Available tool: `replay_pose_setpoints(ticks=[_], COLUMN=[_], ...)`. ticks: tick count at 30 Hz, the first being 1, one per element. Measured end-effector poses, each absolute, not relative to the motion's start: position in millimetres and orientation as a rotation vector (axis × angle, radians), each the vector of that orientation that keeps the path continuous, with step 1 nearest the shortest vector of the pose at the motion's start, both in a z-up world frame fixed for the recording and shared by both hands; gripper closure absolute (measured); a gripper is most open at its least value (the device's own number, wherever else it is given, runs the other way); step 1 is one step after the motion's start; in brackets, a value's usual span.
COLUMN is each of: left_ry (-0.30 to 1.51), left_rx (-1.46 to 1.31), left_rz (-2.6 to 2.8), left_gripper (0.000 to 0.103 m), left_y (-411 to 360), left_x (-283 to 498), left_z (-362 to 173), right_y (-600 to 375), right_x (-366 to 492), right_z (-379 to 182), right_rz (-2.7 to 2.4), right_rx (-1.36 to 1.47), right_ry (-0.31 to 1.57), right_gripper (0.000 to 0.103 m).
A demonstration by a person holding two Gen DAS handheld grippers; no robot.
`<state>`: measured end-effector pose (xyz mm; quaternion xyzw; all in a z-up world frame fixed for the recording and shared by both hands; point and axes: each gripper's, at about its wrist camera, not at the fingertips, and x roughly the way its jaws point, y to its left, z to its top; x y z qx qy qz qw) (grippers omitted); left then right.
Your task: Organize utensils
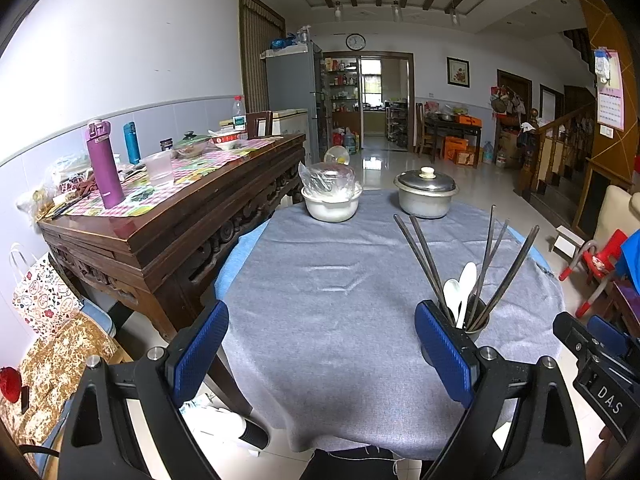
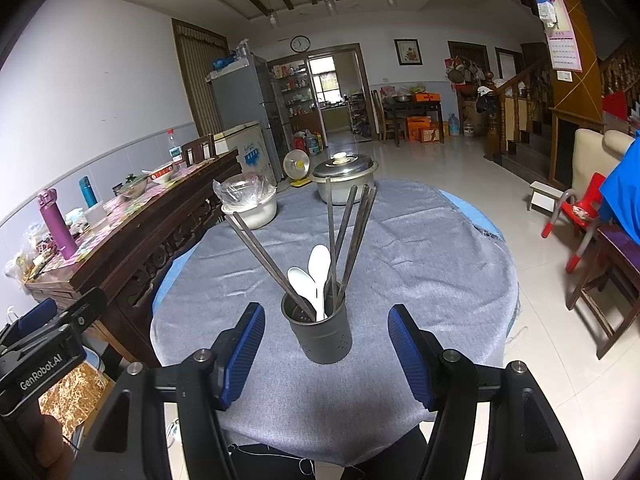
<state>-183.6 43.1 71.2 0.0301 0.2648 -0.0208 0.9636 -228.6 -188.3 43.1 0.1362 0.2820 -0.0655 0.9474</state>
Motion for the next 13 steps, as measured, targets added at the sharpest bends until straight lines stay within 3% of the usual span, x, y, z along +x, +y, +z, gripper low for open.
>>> replay_pose_setpoints(ticks=[13], left_ry=[0.515], left_rx=[0.052], left_rz=[-0.031], left_gripper=[0.009], left_y=[43], left_x=[-169], left_z=[71], right_y=[-199], right_x=[-218], right_z=[36], right_rz=[-0.144], right_rx=[0.283], right_ry=[0.599], right_gripper=[0.035])
